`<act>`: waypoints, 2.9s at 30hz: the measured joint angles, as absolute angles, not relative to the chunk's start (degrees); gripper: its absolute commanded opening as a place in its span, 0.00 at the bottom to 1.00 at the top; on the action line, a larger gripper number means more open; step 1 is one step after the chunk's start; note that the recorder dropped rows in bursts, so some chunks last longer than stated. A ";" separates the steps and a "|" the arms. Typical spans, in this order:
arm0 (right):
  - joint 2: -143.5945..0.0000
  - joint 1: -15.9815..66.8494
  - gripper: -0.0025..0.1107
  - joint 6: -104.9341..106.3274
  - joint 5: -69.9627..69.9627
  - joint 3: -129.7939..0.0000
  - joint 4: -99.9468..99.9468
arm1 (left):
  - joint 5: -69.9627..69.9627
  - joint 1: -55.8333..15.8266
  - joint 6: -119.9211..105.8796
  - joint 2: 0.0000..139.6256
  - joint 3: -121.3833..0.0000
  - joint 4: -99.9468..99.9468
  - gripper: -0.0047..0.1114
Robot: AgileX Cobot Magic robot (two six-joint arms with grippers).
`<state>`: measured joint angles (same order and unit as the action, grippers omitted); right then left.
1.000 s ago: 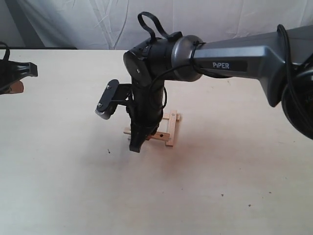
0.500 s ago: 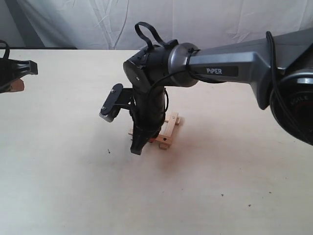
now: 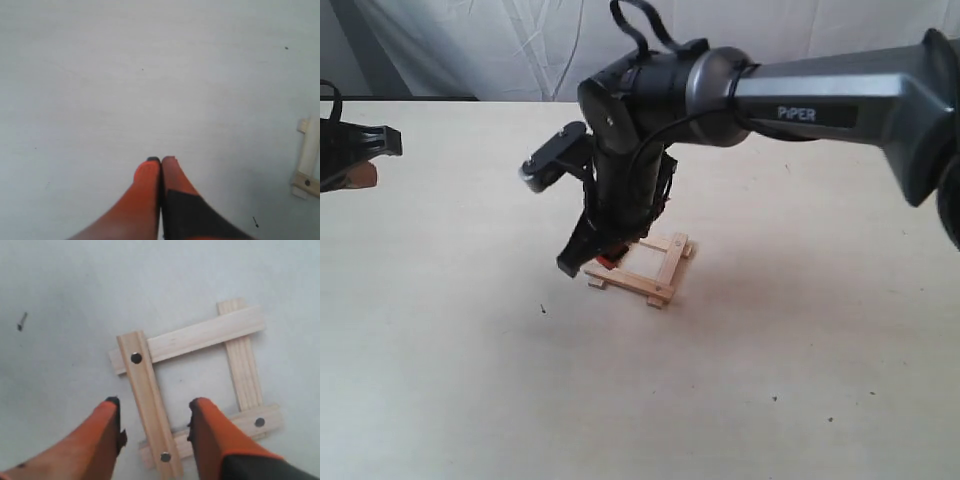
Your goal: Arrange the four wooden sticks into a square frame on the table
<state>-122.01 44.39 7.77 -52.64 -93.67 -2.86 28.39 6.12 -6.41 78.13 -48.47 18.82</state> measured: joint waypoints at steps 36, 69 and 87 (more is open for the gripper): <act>-59.93 24.37 0.02 -12.53 -30.94 -41.54 -1.66 | 33.61 -0.70 -28.18 59.14 -39.21 31.33 0.04; -20.37 24.22 0.02 -12.86 -27.10 -27.44 -14.69 | 29.12 1.72 -38.94 59.05 -38.89 41.73 0.04; -5.32 0.84 0.02 -13.10 -27.76 -27.44 -12.97 | 28.75 1.72 -38.94 59.05 -38.89 41.73 0.04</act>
<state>-5.32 0.84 -13.10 -27.76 -27.44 -12.97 28.75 1.72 -38.94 59.05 -38.89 41.73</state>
